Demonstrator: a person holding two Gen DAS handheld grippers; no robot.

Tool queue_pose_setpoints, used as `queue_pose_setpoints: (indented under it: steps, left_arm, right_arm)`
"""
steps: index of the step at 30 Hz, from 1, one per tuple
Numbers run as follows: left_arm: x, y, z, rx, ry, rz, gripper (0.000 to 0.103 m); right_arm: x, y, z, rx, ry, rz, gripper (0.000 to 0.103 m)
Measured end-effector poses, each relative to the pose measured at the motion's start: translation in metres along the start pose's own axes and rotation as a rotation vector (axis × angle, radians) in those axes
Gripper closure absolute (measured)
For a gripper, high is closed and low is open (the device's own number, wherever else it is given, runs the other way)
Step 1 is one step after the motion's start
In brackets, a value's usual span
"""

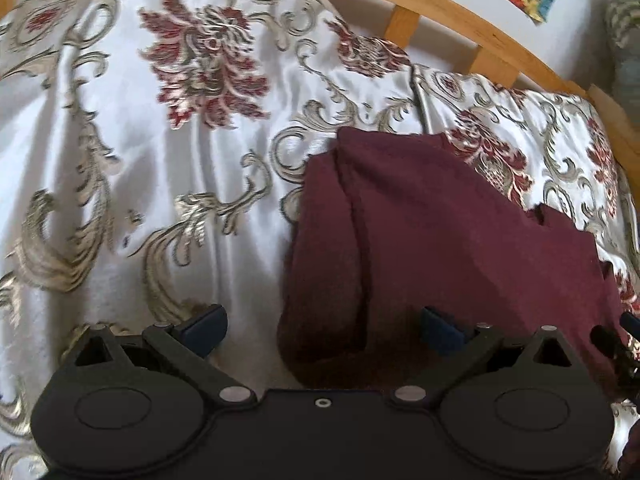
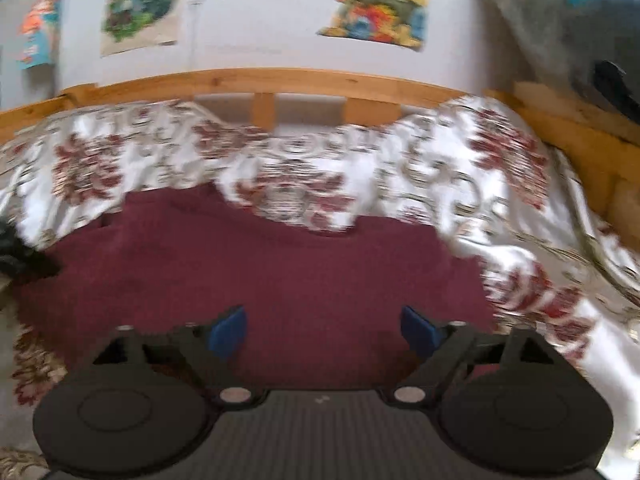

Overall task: Fold small clothes
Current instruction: 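Smooth the folded shirt edges with both tools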

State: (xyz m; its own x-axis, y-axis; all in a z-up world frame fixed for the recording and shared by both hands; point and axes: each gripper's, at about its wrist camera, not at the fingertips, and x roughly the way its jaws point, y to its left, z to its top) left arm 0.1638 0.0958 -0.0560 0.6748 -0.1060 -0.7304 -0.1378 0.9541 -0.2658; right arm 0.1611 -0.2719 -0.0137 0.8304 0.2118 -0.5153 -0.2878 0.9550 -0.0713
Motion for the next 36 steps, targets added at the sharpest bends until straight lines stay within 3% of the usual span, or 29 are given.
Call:
queue_pose_setpoints:
  steps: [3,10,36]
  left_arm:
    - [0.008,-0.002,0.001,0.002,0.016,0.005,0.001]
    - [0.013,-0.006,-0.002,0.037,0.020,0.031,0.001]
    - [0.016,-0.007,-0.004,0.062,0.014,0.037,0.001]
  right_arm:
    - [0.003,0.023,-0.003,-0.059,0.006,0.035,0.007]
    - [0.013,0.053,-0.018,-0.179,0.016,-0.030,0.000]
    - [0.014,0.047,-0.024,-0.142,0.030,-0.020,0.000]
